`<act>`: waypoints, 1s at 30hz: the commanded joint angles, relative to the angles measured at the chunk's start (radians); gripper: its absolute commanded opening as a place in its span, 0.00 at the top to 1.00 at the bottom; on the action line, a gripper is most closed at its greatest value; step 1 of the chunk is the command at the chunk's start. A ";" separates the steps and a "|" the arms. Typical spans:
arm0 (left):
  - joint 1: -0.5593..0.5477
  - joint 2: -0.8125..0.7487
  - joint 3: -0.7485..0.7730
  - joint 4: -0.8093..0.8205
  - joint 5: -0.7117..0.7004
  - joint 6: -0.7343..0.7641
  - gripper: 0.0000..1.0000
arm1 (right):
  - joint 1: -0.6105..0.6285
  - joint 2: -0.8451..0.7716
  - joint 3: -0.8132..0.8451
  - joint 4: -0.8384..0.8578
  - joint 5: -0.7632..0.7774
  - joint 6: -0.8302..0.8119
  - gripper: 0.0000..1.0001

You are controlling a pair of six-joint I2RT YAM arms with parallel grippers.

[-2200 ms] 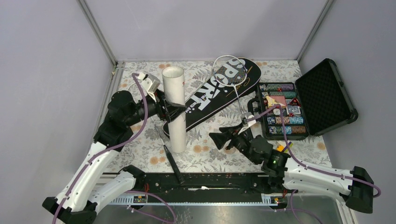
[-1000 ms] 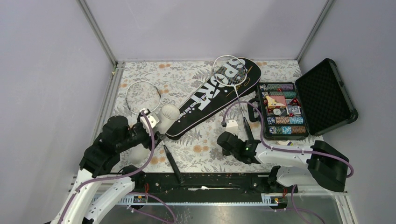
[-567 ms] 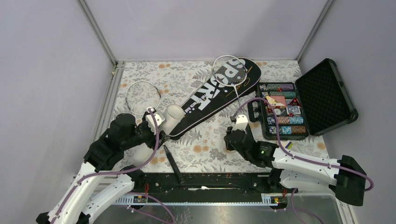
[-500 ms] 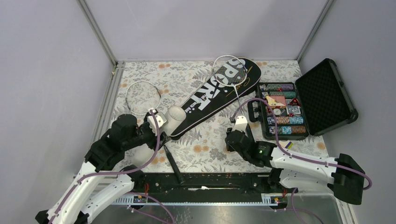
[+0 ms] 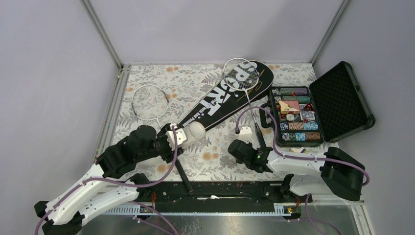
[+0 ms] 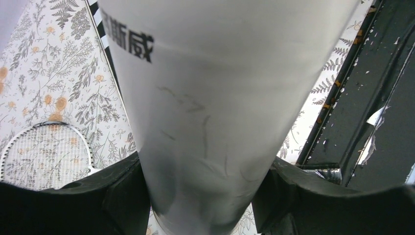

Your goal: Pack up the badminton gear

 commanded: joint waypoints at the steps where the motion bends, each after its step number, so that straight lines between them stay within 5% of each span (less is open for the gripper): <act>1: -0.017 -0.032 -0.004 0.089 -0.058 0.033 0.66 | -0.006 0.045 0.017 0.059 0.012 0.033 0.72; 18: -0.023 -0.071 -0.028 0.108 -0.018 0.049 0.66 | -0.006 -0.014 0.046 0.028 -0.008 0.025 0.70; 30: -0.023 -0.079 -0.047 0.120 0.024 0.004 0.67 | -0.006 0.122 0.056 0.084 -0.054 0.045 0.72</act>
